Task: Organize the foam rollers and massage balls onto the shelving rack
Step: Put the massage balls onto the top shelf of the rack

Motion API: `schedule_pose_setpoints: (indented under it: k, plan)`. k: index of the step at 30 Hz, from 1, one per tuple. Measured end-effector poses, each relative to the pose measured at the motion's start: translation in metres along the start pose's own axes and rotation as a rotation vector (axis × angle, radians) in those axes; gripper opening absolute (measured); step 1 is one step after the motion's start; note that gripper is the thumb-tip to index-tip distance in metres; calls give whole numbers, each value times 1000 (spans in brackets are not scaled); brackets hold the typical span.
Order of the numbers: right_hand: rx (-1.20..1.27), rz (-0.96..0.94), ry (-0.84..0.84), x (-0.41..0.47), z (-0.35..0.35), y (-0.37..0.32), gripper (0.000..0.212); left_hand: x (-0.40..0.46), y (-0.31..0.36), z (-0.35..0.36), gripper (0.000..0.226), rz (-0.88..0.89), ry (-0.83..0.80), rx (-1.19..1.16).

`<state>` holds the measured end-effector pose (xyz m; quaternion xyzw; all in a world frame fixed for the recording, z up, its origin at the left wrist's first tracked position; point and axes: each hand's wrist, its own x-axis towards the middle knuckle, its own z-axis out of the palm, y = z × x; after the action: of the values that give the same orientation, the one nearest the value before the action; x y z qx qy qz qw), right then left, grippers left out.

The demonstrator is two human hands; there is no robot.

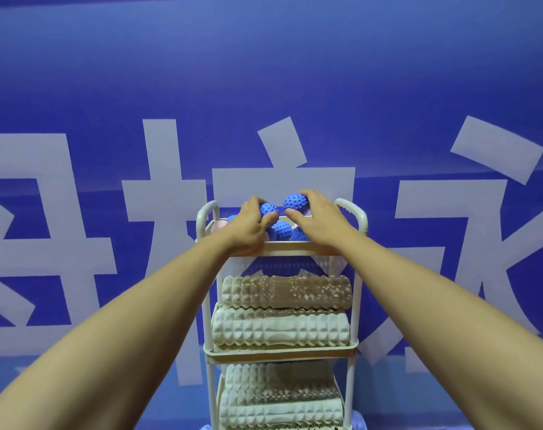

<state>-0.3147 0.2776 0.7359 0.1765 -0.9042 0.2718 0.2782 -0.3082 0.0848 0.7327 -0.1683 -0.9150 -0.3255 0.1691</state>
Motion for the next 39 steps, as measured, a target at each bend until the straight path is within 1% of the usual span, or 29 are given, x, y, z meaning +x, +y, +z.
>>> schedule_pose_setpoints:
  k: [2, 5, 6, 10, 14, 17, 19, 22, 25, 27, 29, 33, 36, 37, 39]
  plan:
    - [88, 51, -83, -1, 0, -6, 52, 1, -1, -1, 45, -13, 39, 2]
    - [151, 64, -165, -5, 1, -6, 57, 0, -4, -6, 45, -11, 153, -2]
    - [131, 59, -188, -7, 1, -5, 58, -1, -5, -9, 45, -10, 177, 13]
    - [-11, -15, -235, -9, 7, -2, 46, -4, -15, -17, 46, -6, 185, 44]
    - [-86, -62, -272, -9, 8, -5, 46, -10, -18, -21, 49, -10, 238, 42]
    - [-116, -75, -307, -12, 6, -5, 43, -13, -15, -27, 47, -32, 268, 123]
    - [-105, -73, -287, -14, 7, -5, 44, -15, -14, -31, 46, -51, 231, 197]
    - [-107, -72, -273, -16, 9, -6, 47, -18, -15, -35, 46, -74, 162, 236]
    - [-138, -85, -262, -18, 9, -7, 48, -25, -15, -42, 44, -95, 160, 240]
    - [-149, -83, -262, -20, 8, -8, 49, -32, -14, -48, 41, -96, 177, 292]
    - [-165, -84, -252, -21, 7, -9, 49, -37, -16, -53, 39, -100, 156, 338]
    - [-188, -94, -212, -26, 9, -17, 48, -42, -20, -55, 41, -64, 60, 372]
    - [-227, -105, -193, -34, 13, -19, 51, -48, -16, -49, 41, -41, -53, 400]
    - [-231, -113, -184, -37, 13, -18, 52, -51, -15, -47, 41, -42, -56, 382]
    - [-220, -152, -154, -44, 13, -19, 54, -60, -14, -46, 44, -30, -8, 327]
